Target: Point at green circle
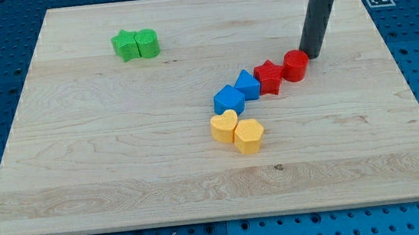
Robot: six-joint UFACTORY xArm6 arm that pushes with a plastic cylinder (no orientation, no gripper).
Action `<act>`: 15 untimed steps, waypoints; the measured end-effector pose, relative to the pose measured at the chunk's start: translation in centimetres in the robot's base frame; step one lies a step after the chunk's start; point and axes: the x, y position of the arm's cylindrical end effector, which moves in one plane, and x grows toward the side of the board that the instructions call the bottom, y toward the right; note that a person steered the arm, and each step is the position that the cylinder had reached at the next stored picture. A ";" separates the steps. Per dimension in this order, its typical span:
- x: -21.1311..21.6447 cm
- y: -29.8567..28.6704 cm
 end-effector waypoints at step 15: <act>-6.5 -14.8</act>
